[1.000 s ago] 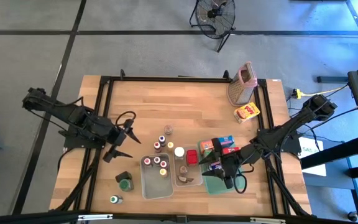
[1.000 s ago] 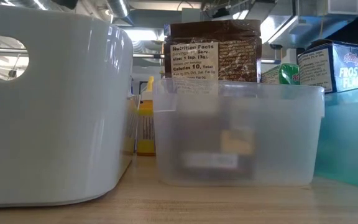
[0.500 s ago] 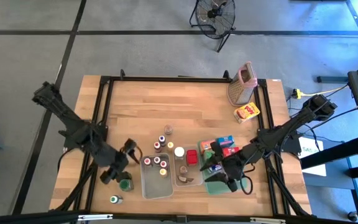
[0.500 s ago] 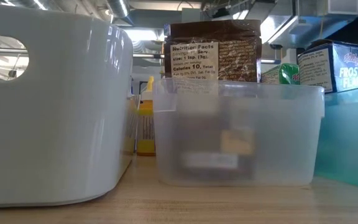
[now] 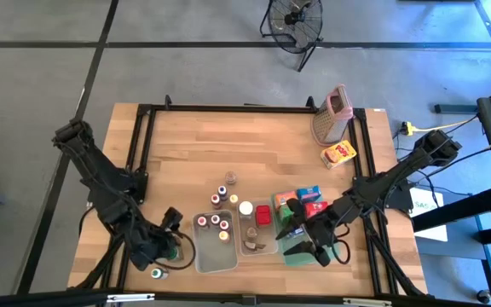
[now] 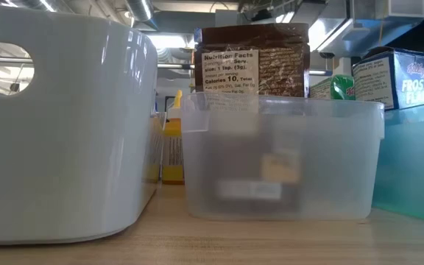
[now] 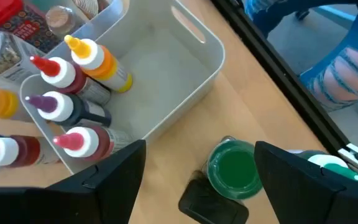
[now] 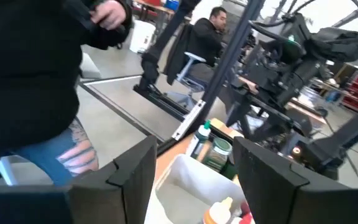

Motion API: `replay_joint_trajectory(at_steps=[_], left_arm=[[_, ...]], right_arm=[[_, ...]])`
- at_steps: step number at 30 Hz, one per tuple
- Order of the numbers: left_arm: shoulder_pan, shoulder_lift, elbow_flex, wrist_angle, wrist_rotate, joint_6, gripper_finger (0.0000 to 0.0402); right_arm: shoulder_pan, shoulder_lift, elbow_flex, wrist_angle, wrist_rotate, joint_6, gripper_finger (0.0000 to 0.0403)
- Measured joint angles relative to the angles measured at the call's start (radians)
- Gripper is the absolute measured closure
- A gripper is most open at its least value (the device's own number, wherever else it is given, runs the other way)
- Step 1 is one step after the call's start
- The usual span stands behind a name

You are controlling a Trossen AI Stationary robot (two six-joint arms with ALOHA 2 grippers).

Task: Pick & Place Kitchen Items
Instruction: Put the green seasoning bottle into the white bin

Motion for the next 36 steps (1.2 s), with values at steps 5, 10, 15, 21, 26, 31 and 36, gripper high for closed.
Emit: replay_joint_trajectory(at_steps=[5, 10, 15, 21, 26, 31, 36], left_arm=[[-0.02, 0.02, -0.004, 0.001, 0.018, -0.002, 0.0106], [-0.052, 0.056, -0.006, -0.004, 0.019, 0.005, 0.0106], [-0.062, 0.089, -0.006, -0.001, 0.019, 0.002, 0.0106], [-0.062, 0.135, -0.006, -0.002, 0.023, 0.015, 0.0106], [-0.062, 0.156, -0.006, -0.004, 0.026, 0.008, 0.0106], [-0.062, 0.177, -0.007, -0.011, 0.051, -0.007, 0.0106], [-0.061, 0.203, -0.007, -0.012, 0.053, 0.003, 0.0106]], right_arm=[[0.007, 0.006, 0.0, 0.011, -0.008, -0.001, 0.019], [0.007, 0.033, 0.0, 0.046, -0.009, 0.0, 0.019], [0.007, 0.068, 0.0, 0.077, -0.009, -0.001, 0.019], [0.007, 0.099, 0.0, 0.111, -0.008, -0.001, 0.019], [0.007, 0.103, 0.0, 0.118, -0.006, -0.001, 0.019], [0.006, 0.103, 0.0, 0.118, 0.013, -0.001, 0.019], [0.006, 0.103, 0.0, 0.118, 0.013, -0.001, 0.019]])
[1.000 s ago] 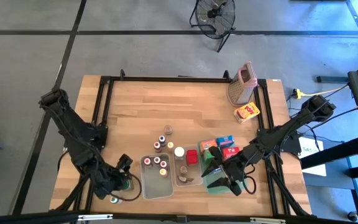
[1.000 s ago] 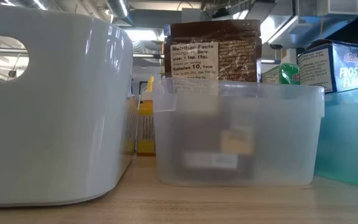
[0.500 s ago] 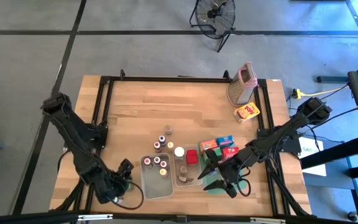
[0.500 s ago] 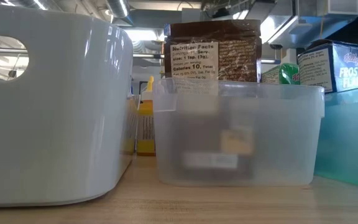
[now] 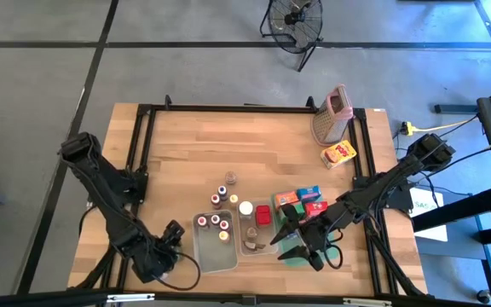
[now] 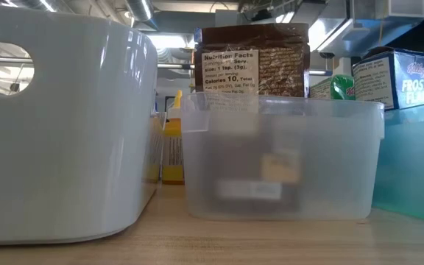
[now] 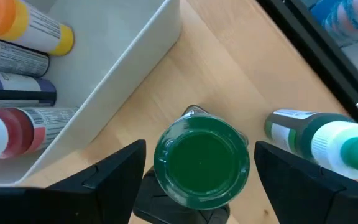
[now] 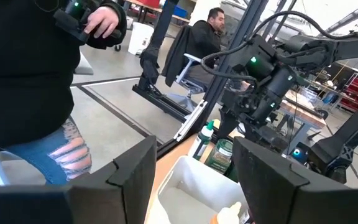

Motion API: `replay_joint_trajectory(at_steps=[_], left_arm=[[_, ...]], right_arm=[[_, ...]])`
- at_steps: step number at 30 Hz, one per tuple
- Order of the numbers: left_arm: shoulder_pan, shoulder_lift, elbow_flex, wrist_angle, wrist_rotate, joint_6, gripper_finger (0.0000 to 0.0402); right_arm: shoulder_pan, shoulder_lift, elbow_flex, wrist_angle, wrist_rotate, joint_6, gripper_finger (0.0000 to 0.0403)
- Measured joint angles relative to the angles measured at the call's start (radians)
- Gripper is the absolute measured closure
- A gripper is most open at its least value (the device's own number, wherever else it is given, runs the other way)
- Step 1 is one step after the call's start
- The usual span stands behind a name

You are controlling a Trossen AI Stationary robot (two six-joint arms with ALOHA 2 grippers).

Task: Pick & Place Kitchen Items
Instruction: Put the green seasoning bottle into the white bin

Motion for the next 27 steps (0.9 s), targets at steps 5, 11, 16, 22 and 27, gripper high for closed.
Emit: replay_joint_trajectory(at_steps=[5, 11, 16, 22, 27], left_arm=[[0.0, 0.016, 0.0, 0.0, 0.0, 0.031, 0.0106], [0.0, 0.017, 0.0, 0.0, 0.0, 0.033, 0.012], [0.003, 0.017, 0.0, 0.0, 0.02, 0.041, 0.016], [0.004, 0.015, 0.0, 0.002, 0.024, 0.068, 0.0196], [0.004, 0.015, 0.0, 0.005, 0.024, 0.09, 0.0195]], right_arm=[[0.0, 0.0, 0.0, -0.001, 0.03, 0.0, 0.019], [0.0, 0.0, 0.0, -0.002, 0.034, 0.0, 0.019], [0.0, 0.0, 0.0, -0.002, 0.033, 0.0, 0.019], [0.0, 0.0, 0.0, -0.002, 0.033, 0.0, 0.019], [0.001, 0.0, 0.0, -0.002, 0.033, 0.0, 0.019]])
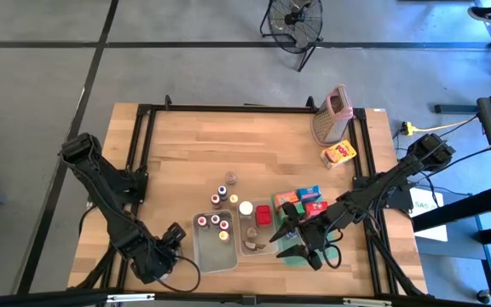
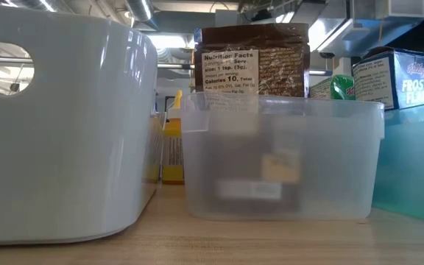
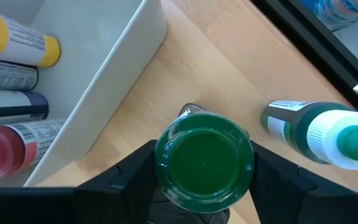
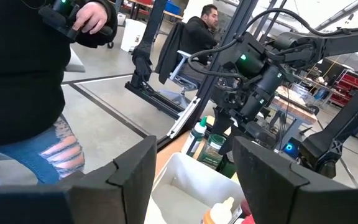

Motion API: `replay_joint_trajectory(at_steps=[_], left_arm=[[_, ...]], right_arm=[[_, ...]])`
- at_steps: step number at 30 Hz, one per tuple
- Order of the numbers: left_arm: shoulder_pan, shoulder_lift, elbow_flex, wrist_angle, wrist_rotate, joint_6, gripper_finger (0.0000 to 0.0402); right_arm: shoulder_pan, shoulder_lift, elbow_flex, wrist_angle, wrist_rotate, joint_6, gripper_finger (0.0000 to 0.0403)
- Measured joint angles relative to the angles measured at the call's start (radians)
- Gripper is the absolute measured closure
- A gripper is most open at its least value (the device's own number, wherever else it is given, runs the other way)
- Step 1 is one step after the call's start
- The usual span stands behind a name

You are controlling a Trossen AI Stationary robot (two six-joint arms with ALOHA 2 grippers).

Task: Pick & Place Kitchen Items
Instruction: Put the green seasoning bottle into the white bin

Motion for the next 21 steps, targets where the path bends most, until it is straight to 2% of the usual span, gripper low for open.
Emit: replay_joint_trajectory(at_steps=[10, 21], left_arm=[[0.008, 0.0, 0.0, 0.005, 0.012, -0.05, 0.0195], [0.023, 0.001, 0.003, 0.003, -0.002, -0.033, 0.0196]], right_arm=[[0.0, 0.0, 0.0, -0.001, 0.0, 0.0, 0.019], [0.0, 0.0, 0.0, -0.016, -0.002, 0.0, 0.019]])
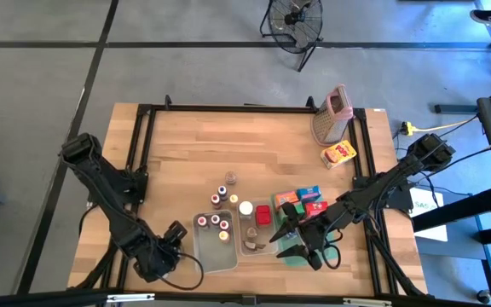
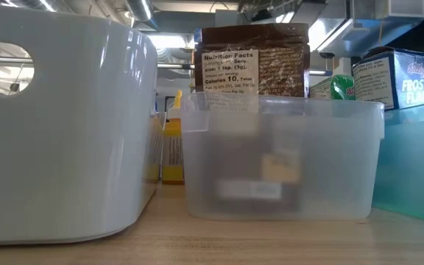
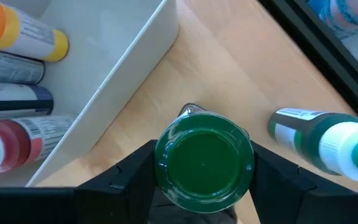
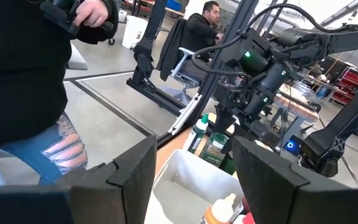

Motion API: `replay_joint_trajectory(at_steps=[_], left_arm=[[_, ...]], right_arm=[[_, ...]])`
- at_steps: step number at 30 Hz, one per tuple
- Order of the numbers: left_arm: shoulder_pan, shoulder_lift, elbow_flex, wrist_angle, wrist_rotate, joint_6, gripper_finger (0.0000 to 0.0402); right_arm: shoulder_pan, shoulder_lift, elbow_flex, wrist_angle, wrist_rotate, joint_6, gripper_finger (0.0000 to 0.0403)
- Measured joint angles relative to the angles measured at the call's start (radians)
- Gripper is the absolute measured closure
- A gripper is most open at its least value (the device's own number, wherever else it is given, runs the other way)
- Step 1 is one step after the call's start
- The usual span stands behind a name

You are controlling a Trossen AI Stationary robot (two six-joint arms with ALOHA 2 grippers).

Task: Pick & Place Kitchen Items
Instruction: Put the green seasoning bottle into the white bin

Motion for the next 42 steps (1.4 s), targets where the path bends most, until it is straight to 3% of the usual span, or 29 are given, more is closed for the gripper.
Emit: replay_joint_trajectory(at_steps=[8, 19, 28, 34, 42], left_arm=[[0.033, 0.002, 0.086, -0.136, -0.006, 0.002, 0.0196], [0.094, 0.001, 0.431, -0.582, -0.121, -0.018, 0.0196], [0.31, 0.0, 0.58, -0.662, -0.123, 0.251, 0.0196], [0.475, 0.0, 0.661, -0.601, -0.024, 0.484, 0.0196], [0.594, 0.0, 0.669, -0.344, 0.326, 0.819, 0.0196]], right_arm=[[0.0, 0.0, 0.0, 0.004, -0.01, 0.0, 0.0189], [0.054, 0.0, 0.0, 0.053, -0.044, -0.095, 0.0189], [0.089, 0.0, 0.0, 0.02, -0.043, -0.132, 0.019], [0.109, 0.0, 0.0, -0.011, -0.043, -0.141, 0.019], [0.129, 0.0, 0.0, -0.008, -0.043, -0.251, 0.019]])
